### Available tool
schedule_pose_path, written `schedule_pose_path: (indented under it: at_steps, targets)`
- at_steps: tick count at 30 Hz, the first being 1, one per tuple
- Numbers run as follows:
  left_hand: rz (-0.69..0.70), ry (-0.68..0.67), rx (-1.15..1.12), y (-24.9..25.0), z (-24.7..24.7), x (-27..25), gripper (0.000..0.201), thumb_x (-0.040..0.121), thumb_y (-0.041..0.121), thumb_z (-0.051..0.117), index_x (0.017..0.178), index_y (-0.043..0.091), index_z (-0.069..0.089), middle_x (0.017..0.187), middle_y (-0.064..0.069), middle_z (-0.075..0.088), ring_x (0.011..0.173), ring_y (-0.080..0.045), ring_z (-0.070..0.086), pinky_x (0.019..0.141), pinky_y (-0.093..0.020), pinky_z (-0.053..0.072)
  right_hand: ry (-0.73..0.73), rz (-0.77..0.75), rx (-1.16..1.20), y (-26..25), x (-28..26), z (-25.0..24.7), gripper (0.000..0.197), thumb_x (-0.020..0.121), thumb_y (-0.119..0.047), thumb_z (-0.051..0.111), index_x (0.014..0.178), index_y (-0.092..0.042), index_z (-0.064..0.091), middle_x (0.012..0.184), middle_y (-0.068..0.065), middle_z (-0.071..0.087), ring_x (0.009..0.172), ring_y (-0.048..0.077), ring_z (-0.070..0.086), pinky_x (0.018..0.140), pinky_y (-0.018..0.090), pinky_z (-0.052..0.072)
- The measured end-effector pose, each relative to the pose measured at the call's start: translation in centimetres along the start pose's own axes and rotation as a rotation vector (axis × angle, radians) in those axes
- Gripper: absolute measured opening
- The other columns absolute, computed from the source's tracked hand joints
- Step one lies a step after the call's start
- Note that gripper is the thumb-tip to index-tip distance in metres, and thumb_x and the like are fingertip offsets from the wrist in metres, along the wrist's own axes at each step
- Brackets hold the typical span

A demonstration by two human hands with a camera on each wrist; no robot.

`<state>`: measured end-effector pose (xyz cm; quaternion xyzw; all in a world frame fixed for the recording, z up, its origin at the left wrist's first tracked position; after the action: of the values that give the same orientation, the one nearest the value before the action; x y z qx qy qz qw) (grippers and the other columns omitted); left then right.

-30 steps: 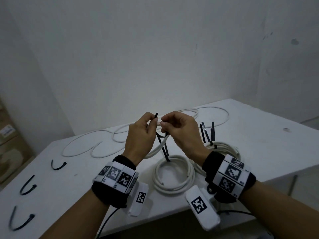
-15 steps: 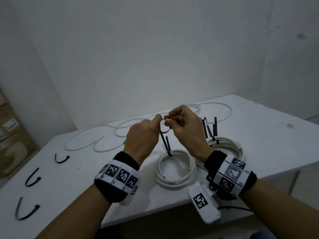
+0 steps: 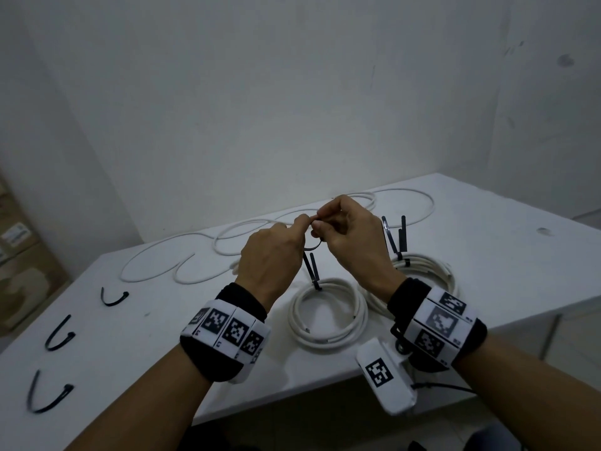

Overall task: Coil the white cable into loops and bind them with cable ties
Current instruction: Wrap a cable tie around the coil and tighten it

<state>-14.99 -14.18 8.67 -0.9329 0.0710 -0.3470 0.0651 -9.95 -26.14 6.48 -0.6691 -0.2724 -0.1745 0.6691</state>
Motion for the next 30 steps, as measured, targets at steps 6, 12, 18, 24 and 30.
schedule_pose_path:
  at_steps: [6, 12, 18, 24, 30]
  targets:
    - [0.016, 0.026, -0.065, 0.0, 0.3, 0.1, 0.015, 0.074, -0.004, 0.065, 0.080, 0.006, 0.056, 0.045, -0.006, 0.045, 0.038, -0.022, 0.025, 0.042, -0.025, 0.018, -0.057, -0.041, -0.142, -0.3, 0.5, 0.1, 0.012, 0.084, -0.006, 0.067, 0.084, -0.013, 0.057, 0.074, 0.002, 0.071, 0.073, 0.011, 0.069, 0.067, 0.017, 0.052]
    - [-0.068, 0.092, -0.272, -0.7, 0.2, 0.4, 0.022, 0.091, 0.018, 0.041, 0.085, 0.005, 0.058, 0.051, 0.000, 0.039, 0.047, -0.029, 0.034, 0.048, -0.032, 0.027, -0.079, 0.040, 0.009, -0.4, 1.0, 0.2, 0.014, 0.080, -0.007, 0.072, 0.075, -0.017, 0.063, 0.068, -0.003, 0.068, 0.064, 0.009, 0.066, 0.069, 0.027, 0.055]
    - [-0.192, -0.075, -0.629, -1.0, -0.5, 0.5, 0.010, 0.099, 0.021, 0.047, 0.105, 0.021, 0.056, 0.060, 0.012, 0.061, 0.047, -0.005, 0.049, 0.050, -0.021, 0.033, -0.062, 0.029, 0.070, -0.6, 1.8, -0.1, 0.008, 0.081, -0.008, 0.071, 0.075, -0.012, 0.070, 0.065, 0.005, 0.068, 0.058, 0.015, 0.064, 0.056, 0.028, 0.052]
    - [-0.142, -0.119, -0.795, -0.8, -1.0, 0.4, 0.013, 0.098, 0.032, 0.051, 0.101, 0.020, 0.049, 0.054, -0.008, 0.057, 0.039, -0.009, 0.030, 0.042, -0.017, 0.026, -0.098, -0.092, -0.160, -1.4, 2.7, -0.3, 0.013, 0.083, -0.019, 0.071, 0.071, -0.015, 0.067, 0.067, 0.006, 0.068, 0.063, 0.021, 0.062, 0.065, 0.036, 0.053]
    - [-0.252, -0.158, -0.898, -1.4, -0.2, 0.9, 0.012, 0.096, 0.028, 0.053, 0.092, 0.016, 0.052, 0.053, 0.009, 0.062, 0.043, -0.009, 0.035, 0.044, -0.021, 0.030, -0.078, -0.154, -0.347, -2.8, 3.6, -0.4, 0.019, 0.089, -0.025, 0.062, 0.072, -0.019, 0.055, 0.070, 0.001, 0.063, 0.070, 0.021, 0.058, 0.071, 0.042, 0.050]
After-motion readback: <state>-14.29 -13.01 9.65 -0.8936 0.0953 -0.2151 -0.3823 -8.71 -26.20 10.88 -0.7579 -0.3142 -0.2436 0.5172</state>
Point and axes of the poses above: each hand's wrist, its own x-axis towards the middle knuckle, its own z-axis out of the palm, y = z × x, the point moved 3 cm from there along x, towards the middle knuckle
